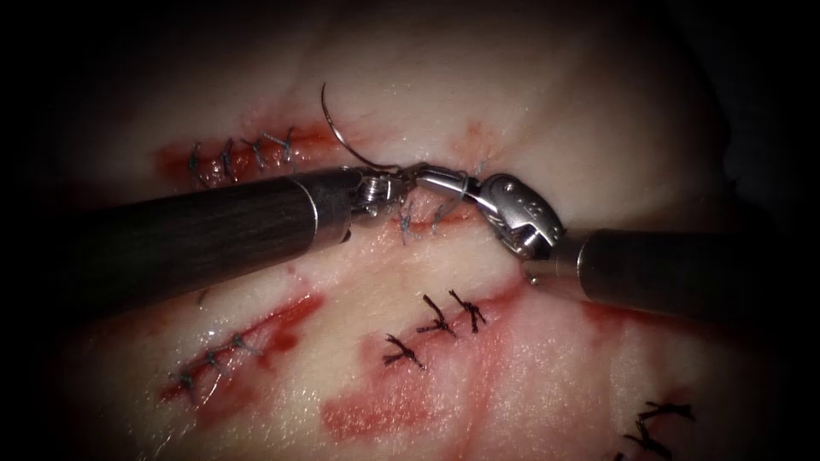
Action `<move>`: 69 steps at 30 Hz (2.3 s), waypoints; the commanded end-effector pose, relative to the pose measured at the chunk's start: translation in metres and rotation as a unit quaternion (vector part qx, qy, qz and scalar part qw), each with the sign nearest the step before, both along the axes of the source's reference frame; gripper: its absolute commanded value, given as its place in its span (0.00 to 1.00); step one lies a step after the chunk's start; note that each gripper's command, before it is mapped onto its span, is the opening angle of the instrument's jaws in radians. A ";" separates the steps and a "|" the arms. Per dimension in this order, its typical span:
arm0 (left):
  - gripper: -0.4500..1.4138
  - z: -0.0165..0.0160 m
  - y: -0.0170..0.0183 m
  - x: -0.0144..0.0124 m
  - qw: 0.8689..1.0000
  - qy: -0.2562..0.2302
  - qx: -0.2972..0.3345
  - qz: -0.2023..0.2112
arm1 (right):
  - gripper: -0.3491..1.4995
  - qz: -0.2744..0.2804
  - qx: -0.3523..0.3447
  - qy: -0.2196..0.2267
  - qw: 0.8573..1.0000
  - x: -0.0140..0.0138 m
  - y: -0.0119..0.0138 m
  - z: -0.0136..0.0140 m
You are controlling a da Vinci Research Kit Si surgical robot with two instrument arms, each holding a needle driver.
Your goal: Wound Closure
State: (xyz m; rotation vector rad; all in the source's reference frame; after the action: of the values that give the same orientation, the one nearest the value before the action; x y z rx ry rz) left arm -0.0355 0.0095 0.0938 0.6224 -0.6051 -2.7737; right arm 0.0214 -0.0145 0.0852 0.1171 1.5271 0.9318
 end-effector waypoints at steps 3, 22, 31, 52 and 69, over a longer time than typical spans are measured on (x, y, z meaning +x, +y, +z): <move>0.00 0.0008 -0.0001 -0.0009 1.000 -0.008 0.001 -0.016 | 0.00 0.033 0.016 -0.008 0.999 0.0016 -0.0008 -0.0002; 0.00 0.0005 -0.0023 -0.0015 0.994 -0.022 -0.010 -0.104 | 0.35 0.230 0.232 -0.127 0.937 0.0030 -0.0026 -0.0010; 0.00 0.0012 -0.0023 -0.0027 0.990 -0.010 -0.021 -0.136 | 0.72 0.292 0.278 -0.115 0.908 -0.0008 -0.0035 -0.0003; 0.00 0.0024 -0.0036 -0.0053 0.989 0.008 -0.036 -0.144 | 0.71 0.352 0.383 -0.091 0.849 -0.0050 -0.0056 0.0056; 0.00 0.0025 -0.0034 -0.0061 0.990 0.014 -0.042 -0.135 | 0.67 0.357 0.428 -0.073 0.827 -0.0039 -0.0036 0.0101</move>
State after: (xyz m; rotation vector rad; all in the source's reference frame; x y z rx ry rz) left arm -0.0410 0.0054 0.0959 0.5130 -0.8497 -2.9805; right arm 0.0166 -0.0184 0.0949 0.0996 0.8821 2.1388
